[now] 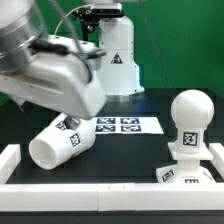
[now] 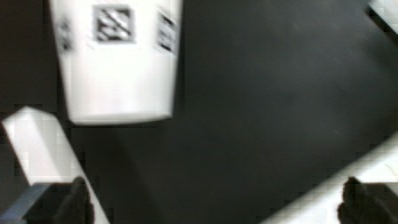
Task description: Assemble lamp
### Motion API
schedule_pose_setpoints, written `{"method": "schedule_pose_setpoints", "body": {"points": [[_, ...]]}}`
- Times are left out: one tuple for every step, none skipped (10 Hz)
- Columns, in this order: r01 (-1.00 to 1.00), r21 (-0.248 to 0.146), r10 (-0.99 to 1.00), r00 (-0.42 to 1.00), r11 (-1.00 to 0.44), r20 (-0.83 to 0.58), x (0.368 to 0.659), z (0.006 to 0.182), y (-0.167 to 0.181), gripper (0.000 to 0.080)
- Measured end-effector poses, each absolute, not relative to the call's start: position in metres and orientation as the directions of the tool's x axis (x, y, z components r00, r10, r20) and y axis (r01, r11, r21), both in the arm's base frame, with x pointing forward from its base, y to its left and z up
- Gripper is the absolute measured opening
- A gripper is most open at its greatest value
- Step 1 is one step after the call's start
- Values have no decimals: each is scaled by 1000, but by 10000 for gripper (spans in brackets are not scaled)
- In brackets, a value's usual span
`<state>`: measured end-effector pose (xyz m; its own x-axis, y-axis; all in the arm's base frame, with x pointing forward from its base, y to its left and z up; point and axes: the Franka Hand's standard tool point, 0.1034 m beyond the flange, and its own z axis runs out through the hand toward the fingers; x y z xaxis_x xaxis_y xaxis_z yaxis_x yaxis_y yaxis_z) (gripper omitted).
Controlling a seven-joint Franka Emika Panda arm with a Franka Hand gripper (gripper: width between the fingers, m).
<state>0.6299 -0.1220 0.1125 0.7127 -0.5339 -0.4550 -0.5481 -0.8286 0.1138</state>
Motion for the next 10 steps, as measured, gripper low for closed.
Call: {"method": "schedule_pose_setpoints", "body": {"points": [[-543,128,-535,708,-830,-461,624,112,-120,699],[-550,130,-542,703,-825,-460,623,111,-125,699],[-552,130,-543,704,-824,-457,624,110,-126,699],[-516,113,-505,731,-849,-458,623,108,-129,699],[-368,47,-347,817,-929,-460,620,99,-137,699],[-291,-6,-262,873,-957,-412,623,83,-139,699],[-331,4,-309,876,-944,-370,619,72,-138,699],[-380,21,-361,860,-925,-362,609,69,-135,699],[-373,24,-354,857,-928,-374,606,72,-138,699],[-376,25,-357,854,-926,-379,606,72,-139,699]]}}
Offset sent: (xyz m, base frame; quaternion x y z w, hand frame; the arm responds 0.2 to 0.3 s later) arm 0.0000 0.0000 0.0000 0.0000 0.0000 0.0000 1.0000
